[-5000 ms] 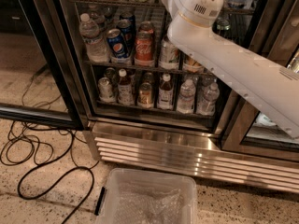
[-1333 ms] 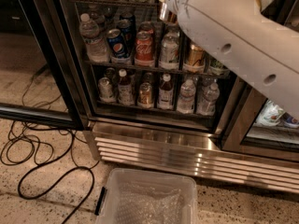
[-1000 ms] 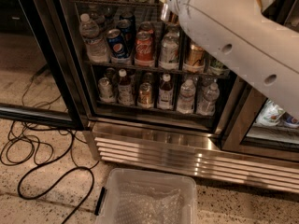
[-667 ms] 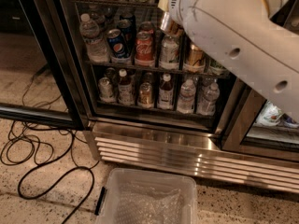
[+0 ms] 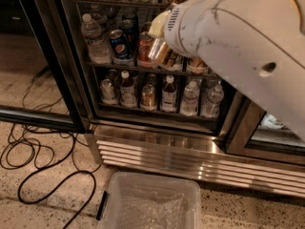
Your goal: Pick orange can from top shelf of fridge
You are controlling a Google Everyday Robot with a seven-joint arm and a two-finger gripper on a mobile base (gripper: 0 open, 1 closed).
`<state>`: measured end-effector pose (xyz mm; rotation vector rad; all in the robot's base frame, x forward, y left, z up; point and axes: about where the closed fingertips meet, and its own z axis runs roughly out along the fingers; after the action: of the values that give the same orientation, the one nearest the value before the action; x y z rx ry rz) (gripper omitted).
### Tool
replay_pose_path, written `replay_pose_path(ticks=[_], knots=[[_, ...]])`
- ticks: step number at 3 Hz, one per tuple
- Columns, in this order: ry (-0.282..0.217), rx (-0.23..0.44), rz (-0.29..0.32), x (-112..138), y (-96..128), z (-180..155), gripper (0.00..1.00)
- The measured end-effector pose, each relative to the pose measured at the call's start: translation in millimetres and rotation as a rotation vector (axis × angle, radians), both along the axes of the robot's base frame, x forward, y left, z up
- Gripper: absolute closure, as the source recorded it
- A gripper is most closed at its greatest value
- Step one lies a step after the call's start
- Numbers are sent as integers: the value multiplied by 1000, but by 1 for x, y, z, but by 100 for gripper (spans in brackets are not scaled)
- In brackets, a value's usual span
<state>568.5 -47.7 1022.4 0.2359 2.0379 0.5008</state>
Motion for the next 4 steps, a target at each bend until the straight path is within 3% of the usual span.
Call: replay_pose_path(ticks=[1, 2, 3, 4], knots=[[102, 90, 48, -30, 25, -17, 100], [112, 111, 62, -37, 35, -13, 100], [166, 146, 53, -47, 35, -30, 100], [269, 203, 49, -69, 40, -64, 100]])
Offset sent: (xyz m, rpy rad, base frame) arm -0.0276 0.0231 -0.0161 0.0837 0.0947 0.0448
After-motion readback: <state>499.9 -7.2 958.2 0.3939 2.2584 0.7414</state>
